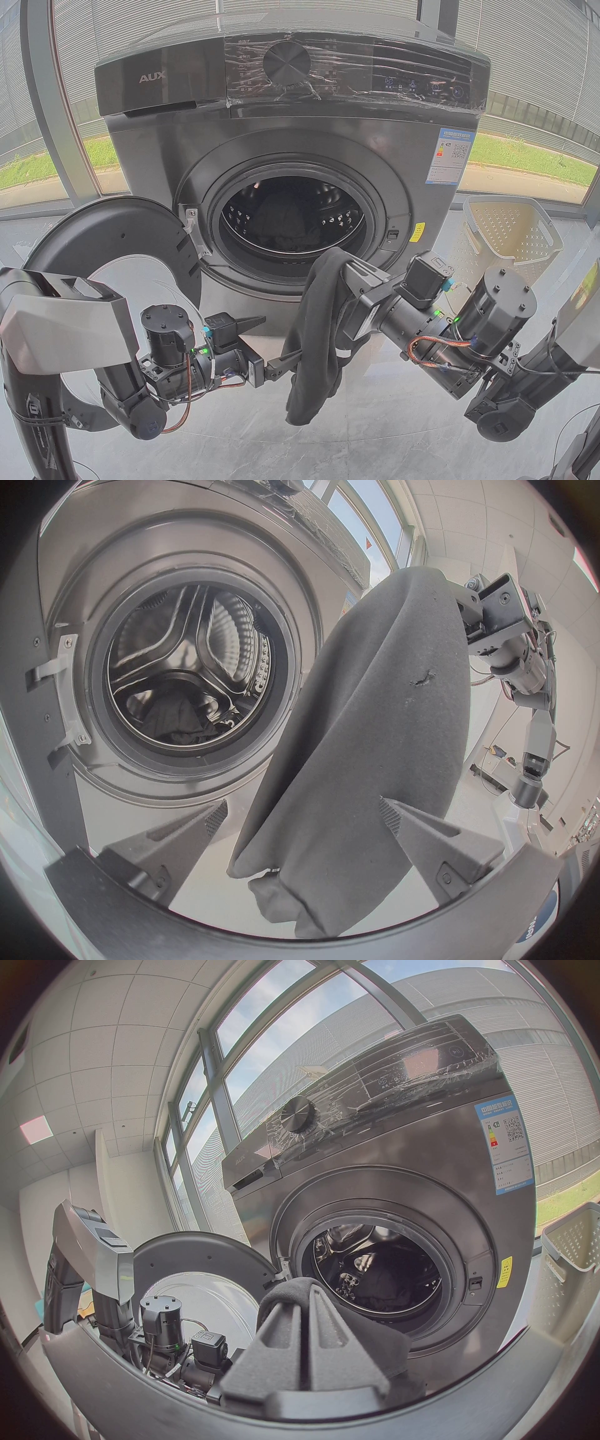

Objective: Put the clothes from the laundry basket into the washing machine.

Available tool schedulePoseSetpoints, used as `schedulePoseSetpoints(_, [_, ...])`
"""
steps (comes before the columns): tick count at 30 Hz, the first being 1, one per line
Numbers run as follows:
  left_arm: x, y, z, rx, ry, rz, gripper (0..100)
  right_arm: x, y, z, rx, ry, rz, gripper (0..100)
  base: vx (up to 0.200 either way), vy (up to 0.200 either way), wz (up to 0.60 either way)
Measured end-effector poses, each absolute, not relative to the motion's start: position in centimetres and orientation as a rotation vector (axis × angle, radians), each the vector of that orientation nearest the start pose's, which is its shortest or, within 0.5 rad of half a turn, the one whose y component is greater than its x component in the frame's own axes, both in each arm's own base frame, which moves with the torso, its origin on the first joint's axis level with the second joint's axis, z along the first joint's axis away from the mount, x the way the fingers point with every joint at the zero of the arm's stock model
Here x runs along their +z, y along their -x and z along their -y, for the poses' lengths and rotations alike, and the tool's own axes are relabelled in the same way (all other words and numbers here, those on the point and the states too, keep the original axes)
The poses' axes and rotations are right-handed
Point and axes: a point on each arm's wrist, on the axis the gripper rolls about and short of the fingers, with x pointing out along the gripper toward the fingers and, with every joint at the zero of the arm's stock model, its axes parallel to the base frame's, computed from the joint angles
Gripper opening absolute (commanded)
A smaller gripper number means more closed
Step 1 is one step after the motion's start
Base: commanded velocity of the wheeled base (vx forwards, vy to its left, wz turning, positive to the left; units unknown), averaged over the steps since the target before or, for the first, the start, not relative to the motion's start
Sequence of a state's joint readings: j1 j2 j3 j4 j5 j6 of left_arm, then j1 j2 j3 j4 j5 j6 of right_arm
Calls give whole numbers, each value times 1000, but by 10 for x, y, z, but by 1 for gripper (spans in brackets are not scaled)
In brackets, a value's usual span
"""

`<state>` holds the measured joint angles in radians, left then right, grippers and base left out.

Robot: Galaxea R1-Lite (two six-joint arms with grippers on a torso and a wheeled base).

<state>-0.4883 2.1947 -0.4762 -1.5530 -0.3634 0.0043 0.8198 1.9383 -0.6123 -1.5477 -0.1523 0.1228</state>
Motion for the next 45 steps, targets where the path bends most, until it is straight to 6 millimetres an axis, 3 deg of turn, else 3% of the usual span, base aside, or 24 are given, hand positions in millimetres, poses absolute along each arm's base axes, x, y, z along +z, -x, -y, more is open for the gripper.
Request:
schedulePoseSetpoints(11, [39,-279,157,-855,-18,-190,100,148,-227,-232,662,-217,150,0,0,0,0])
schedulePoseSetpoints(22, [32,-284,173,-890,-14,-183,100,145,-224,-239,682,-215,144,0,0,0,0])
schedulePoseSetpoints(32, [13,-319,187,-759,-18,-139,100,145,-209,-252,743,-220,138,0,0,0,0])
schedulePoseSetpoints(38, [2,-330,187,-739,-17,-141,100,146,-203,-256,766,-223,137,0,0,0,0])
schedulePoseSetpoints(39, [0,-332,187,-738,-18,-143,0,146,-202,-257,769,-223,137,0,0,0,0])
schedulePoseSetpoints(45, [-3,-334,191,-750,-18,-140,0,146,-205,-255,759,-222,139,0,0,0,0])
